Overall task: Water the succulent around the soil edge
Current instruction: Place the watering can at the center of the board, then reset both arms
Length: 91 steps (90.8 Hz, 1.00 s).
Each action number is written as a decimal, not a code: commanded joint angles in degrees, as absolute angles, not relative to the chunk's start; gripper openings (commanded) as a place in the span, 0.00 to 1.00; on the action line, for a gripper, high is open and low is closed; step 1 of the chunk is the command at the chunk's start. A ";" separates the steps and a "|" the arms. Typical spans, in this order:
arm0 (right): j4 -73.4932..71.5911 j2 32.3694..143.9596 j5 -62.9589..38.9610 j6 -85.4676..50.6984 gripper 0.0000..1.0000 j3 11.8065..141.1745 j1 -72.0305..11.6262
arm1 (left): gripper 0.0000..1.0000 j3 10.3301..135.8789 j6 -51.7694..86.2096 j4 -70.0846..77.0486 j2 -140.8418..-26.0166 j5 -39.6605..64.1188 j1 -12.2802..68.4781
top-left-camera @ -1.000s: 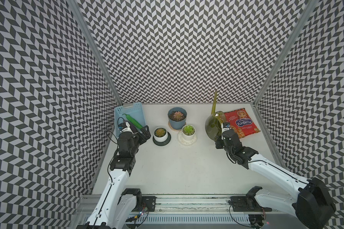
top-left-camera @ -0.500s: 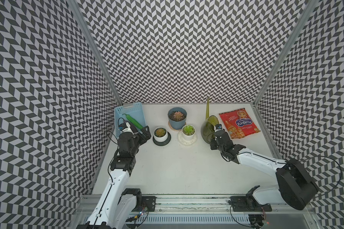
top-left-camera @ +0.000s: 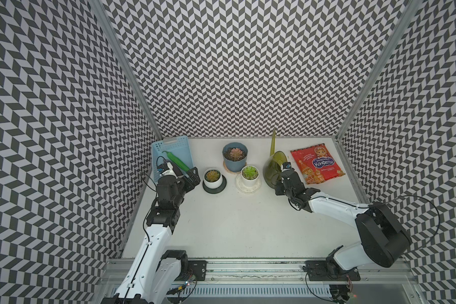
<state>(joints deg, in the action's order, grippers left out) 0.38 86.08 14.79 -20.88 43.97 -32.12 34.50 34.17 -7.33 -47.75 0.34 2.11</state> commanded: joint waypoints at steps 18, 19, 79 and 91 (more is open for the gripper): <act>1.90 85.47 13.20 -22.64 0.49 43.95 -32.28 | 1.00 35.21 33.83 -6.06 -48.25 0.72 1.93; 2.00 85.36 13.19 -22.66 0.50 43.90 -32.31 | 1.00 35.23 33.84 -6.06 -48.25 0.71 1.93; 9.35 72.44 21.13 -23.93 1.00 46.63 -31.85 | 1.00 35.66 33.02 -6.90 -47.73 -1.90 1.90; 5.45 68.57 29.69 -23.53 1.00 44.95 -30.42 | 1.00 35.62 32.73 -6.62 -47.72 -3.07 1.85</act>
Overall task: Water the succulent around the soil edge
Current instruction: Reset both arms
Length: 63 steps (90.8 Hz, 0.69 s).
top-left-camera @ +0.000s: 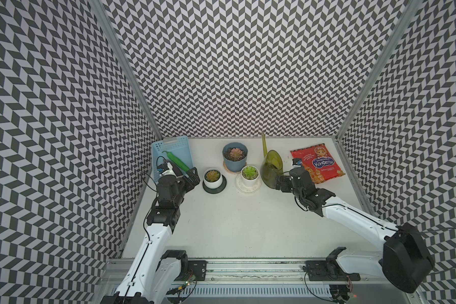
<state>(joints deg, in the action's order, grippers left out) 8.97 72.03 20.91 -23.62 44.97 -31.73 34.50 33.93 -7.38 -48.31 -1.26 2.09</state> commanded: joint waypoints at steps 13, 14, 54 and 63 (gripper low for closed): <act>-3.72 65.05 38.08 -20.68 0.99 40.64 -28.60 | 1.00 35.12 32.73 -5.65 -47.35 -4.11 1.85; -4.15 64.91 38.55 -20.45 1.00 40.40 -28.40 | 1.00 35.05 32.76 -5.51 -47.23 -4.21 1.85; -18.77 64.76 42.88 -17.13 1.00 31.66 -16.21 | 1.00 26.24 30.84 11.16 -41.45 -15.22 1.76; -23.19 65.51 42.26 -15.21 1.00 29.37 -15.06 | 1.00 22.67 29.95 18.49 -42.29 -17.87 1.68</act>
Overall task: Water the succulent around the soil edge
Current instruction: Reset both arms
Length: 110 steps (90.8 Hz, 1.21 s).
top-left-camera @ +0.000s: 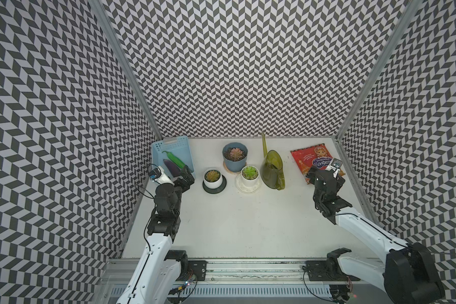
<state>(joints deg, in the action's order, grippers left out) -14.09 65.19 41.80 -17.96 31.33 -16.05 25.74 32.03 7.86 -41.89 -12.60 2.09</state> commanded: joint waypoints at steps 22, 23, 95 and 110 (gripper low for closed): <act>-26.33 69.01 44.27 -14.20 1.00 27.44 -13.84 | 1.00 20.84 25.29 30.04 -53.67 -22.20 1.63; -26.57 69.04 44.37 -14.13 1.00 27.26 -13.77 | 1.00 20.62 24.86 30.84 -54.17 -22.39 1.60; -43.05 70.06 40.89 -10.42 1.00 19.17 -8.81 | 1.00 10.35 5.56 71.36 -80.28 -9.14 -1.68; -45.37 69.68 38.93 -9.36 1.00 18.11 -7.96 | 1.00 10.71 5.08 75.54 -86.06 -7.21 -1.67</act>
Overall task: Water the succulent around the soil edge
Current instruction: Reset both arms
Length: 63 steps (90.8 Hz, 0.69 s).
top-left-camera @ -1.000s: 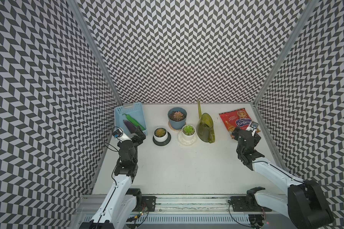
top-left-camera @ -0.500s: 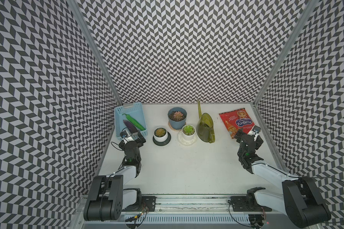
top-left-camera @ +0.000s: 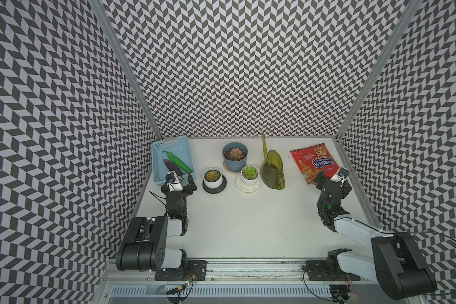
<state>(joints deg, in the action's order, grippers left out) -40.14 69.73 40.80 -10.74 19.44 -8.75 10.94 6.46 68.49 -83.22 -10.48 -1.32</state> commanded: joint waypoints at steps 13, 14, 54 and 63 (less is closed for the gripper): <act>-48.85 70.14 36.00 -8.13 1.00 16.90 -7.26 | 1.00 12.26 4.45 73.98 -87.63 -7.16 -1.29; -49.03 70.18 35.80 -8.06 1.00 16.75 -7.23 | 1.00 12.41 4.29 73.86 -87.76 -7.27 -1.22; -62.11 74.04 23.29 -5.80 1.00 10.90 -3.10 | 1.00 15.64 0.29 69.28 -88.86 0.94 -0.88; -63.27 76.04 19.36 -5.92 1.00 11.52 -2.01 | 1.00 15.64 0.21 69.27 -88.78 0.79 -0.88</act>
<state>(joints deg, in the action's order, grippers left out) -57.52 74.35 25.63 -6.55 11.27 -3.16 14.87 1.13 69.89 -88.51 -0.67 -0.78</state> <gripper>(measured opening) 0.996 0.999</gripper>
